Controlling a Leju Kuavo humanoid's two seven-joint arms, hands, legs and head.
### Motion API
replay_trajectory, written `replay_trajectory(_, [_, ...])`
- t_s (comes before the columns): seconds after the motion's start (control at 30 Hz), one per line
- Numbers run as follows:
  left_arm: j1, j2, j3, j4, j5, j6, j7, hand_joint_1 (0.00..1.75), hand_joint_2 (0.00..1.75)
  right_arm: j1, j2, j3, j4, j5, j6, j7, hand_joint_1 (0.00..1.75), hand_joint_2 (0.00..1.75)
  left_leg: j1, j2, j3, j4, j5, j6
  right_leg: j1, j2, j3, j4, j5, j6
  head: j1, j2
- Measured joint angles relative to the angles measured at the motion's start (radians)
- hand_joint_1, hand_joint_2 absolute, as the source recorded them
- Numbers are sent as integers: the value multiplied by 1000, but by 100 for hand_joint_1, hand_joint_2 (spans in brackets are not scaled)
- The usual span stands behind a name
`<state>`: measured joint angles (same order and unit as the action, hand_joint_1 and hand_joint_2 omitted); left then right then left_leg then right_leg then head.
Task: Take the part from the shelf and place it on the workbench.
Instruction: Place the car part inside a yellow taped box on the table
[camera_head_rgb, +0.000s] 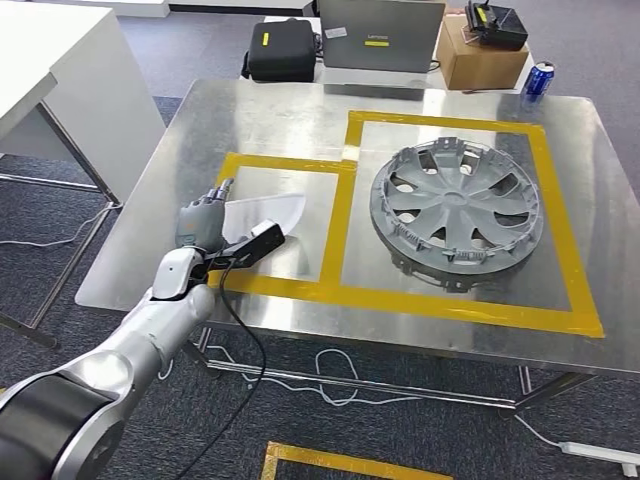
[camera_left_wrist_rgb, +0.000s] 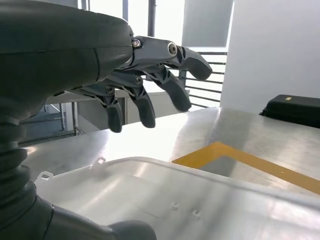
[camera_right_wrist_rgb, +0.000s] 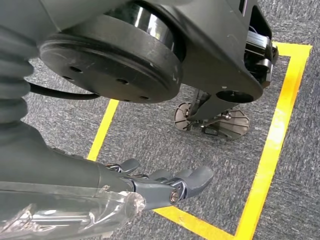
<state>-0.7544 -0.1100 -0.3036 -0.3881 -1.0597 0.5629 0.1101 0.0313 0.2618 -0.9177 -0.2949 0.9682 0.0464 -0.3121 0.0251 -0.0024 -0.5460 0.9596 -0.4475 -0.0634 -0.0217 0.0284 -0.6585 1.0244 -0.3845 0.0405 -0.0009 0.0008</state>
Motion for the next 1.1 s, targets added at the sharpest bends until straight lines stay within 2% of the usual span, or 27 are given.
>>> replay_trajectory(0.07, [1, 1, 9, 2, 3, 11, -34, 0, 0, -1, 0, -4, 3, 0, -1, 0, 0, 0, 0, 0, 0, 0, 0, 1, 0, 0, 1, -1, 1, 1, 0, 0])
replay_trajectory(0.1, [3, 1, 13, 2, 8, 22, -62, 0, 0, -1, 0, -6, 4, 0, -2, -1, 0, 0, -1, 0, -1, 3, -1, 2, -4, 0, 2, -5, 4, 6, 0, 0])
replay_trajectory(0.13, [7, -1, 17, 2, 17, 41, -96, 0, 0, -1, 0, -10, 5, -2, -2, -3, 0, 0, -3, 0, 0, 4, 1, 7, -8, 1, 5, -12, 9, 13, -1, 0])
replay_trajectory(0.2, [21, -10, 26, -6, 40, 87, -174, 0, 0, -1, 1, -18, 6, -10, -2, -12, 0, 0, -5, 1, 14, -24, 22, 31, -12, -1, 12, -33, 18, 28, -4, 0])
replay_trajectory(0.23, [28, -17, 32, -13, 52, 109, -212, 0, 0, -1, 1, -24, 7, -14, -1, -17, 0, 0, -3, 3, 24, -48, 37, 43, -10, -4, 10, -28, 9, 32, -5, 0])
replay_trajectory(0.27, [36, -25, 36, -20, 60, 124, -241, 0, 0, 0, 1, -29, 7, -19, -1, -22, 0, 0, 0, 5, 34, -69, 48, 51, -8, -7, -1, 0, -12, 34, -4, 0])
replay_trajectory(0.33, [54, -36, 41, -30, 72, 136, -276, 0, 0, 2, 1, -39, 6, -24, 2, -27, 0, 0, 5, 11, 40, -80, 53, 53, -10, -14, -50, 121, -78, 43, -1, 0])
replay_trajectory(0.37, [67, -40, 43, -36, 80, 136, -293, 0, 0, 3, 1, -44, 6, -26, 4, -30, 0, 0, 8, 14, 39, -79, 53, 51, -13, -16, -75, 184, -103, 50, 0, 0])
replay_trajectory(0.4, [85, -43, 45, -46, 94, 136, -321, 0, 0, 6, 2, -50, 4, -28, 10, -32, 0, 0, 11, 16, 39, -77, 52, 46, -17, -18, -86, 220, -112, 58, 0, 0])
replay_trajectory(0.43, [107, -47, 47, -62, 116, 134, -359, 0, 0, 9, 3, -57, -1, -30, 19, -35, 0, 0, 17, 18, 38, -73, 50, 40, -22, -20, -77, 216, -102, 66, -1, 0])
replay_trajectory(0.5, [168, -55, 48, -123, 178, 120, -447, 0, 0, 17, 11, -76, -24, -32, 46, -35, 0, 0, 33, 18, 31, -52, 39, 17, -33, -27, -2, 100, -57, 92, 0, 0])
replay_trajectory(0.53, [205, -57, 48, -169, 212, 107, -481, 0, 0, 21, 21, -86, -38, -34, 61, -32, 0, 0, 39, 17, 24, -38, 31, 4, -36, -25, 34, 50, -42, 101, 5, 0])
replay_trajectory(0.57, [246, -58, 46, -222, 245, 94, -504, 0, 0, 24, 31, -97, -53, -36, 72, -29, 0, 0, 41, 16, 17, -20, 23, -9, -39, -21, 55, 21, -38, 100, 8, 0])
replay_trajectory(0.6, [287, -58, 43, -278, 275, 81, -518, 0, 0, 26, 40, -106, -65, -40, 79, -26, 0, 0, 40, 15, 10, -5, 16, -19, -40, -15, 57, 21, -47, 91, 10, 0])
replay_trajectory(0.63, [327, -57, 39, -334, 301, 70, -524, 0, 0, 27, 48, -113, -73, -46, 82, -23, 0, 0, 38, 13, 4, 5, 13, -24, -40, -9, 48, 40, -52, 72, 10, 0])
replay_trajectory(0.7, [400, -52, 30, -431, 336, 57, -528, 0, 0, 33, 58, -123, -86, -61, 78, -21, 0, 0, 39, 11, -5, 19, 5, -33, -39, -10, 28, 55, -62, 42, 0, 0])
replay_trajectory(0.73, [433, -49, 27, -474, 348, 54, -528, 0, 0, 36, 62, -126, -90, -71, 73, -22, 0, 0, 39, 11, -16, 36, -15, -34, -37, -13, 19, 59, -60, 31, -4, 0])
replay_trajectory(0.77, [465, -45, 26, -515, 361, 53, -529, 0, 0, 40, 65, -127, -94, -82, 66, -22, 0, 0, 38, 11, -33, 72, -48, -32, -34, -16, 12, 58, -55, 20, -7, 0])
replay_trajectory(0.83, [528, -39, 26, -589, 385, 50, -533, 0, 0, 47, 69, -129, -100, -106, 52, -23, 0, 0, 29, 10, -88, 206, -139, -21, -25, -26, -2, 54, -42, 2, -11, 0])
replay_trajectory(0.87, [556, -37, 26, -620, 395, 48, -536, 0, 0, 49, 70, -129, -101, -116, 46, -23, 0, 0, 23, 10, -114, 274, -174, -14, -19, -31, -11, 53, -35, -4, -12, 0])
replay_trajectory(0.9, [581, -34, 26, -646, 402, 47, -539, 0, 0, 50, 70, -129, -102, -123, 42, -23, 0, 0, 16, 10, -127, 320, -191, -6, -12, -38, -20, 53, -28, -8, -12, 0])
replay_trajectory(0.93, [603, -31, 26, -668, 405, 47, -541, 0, 0, 50, 71, -129, -103, -128, 40, -23, 0, 0, 10, 10, -122, 332, -188, 4, -6, -45, -30, 53, -21, -11, -12, 0])
replay_trajectory(0.97, [620, -28, 26, -687, 408, 47, -543, 0, 0, 51, 71, -129, -104, -132, 37, -23, 0, 0, 2, 11, -100, 310, -169, 15, -1, -53, -39, 53, -13, -13, -12, 0])
replay_trajectory(1.0, [634, -26, 28, -708, 414, 46, -547, 0, 0, 51, 72, -129, -104, -136, 34, -23, 0, 0, -6, 17, -60, 257, -142, 28, 4, -62, -49, 52, -4, -14, -12, 0])
replay_trajectory(1.03, [646, -24, 30, -727, 423, 46, -554, 0, 0, 52, 73, -128, -105, -142, 31, -21, 0, 0, -16, 36, -6, 187, -124, 40, 8, -71, -56, 53, 4, -13, -12, 0])
replay_trajectory(1.07, [656, -24, 33, -746, 438, 46, -565, 0, 0, 54, 74, -125, -105, -150, 27, -20, 0, 0, -24, 57, 41, 124, -115, 47, 11, -79, -61, 52, 13, -11, -12, 0])
replay_trajectory(1.1, [668, -25, 39, -764, 459, 45, -580, 0, 0, 56, 74, -120, -106, -159, 24, -18, 0, 0, -32, 74, 73, 74, -112, 50, 12, -89, -63, 51, 22, -7, -12, 0])
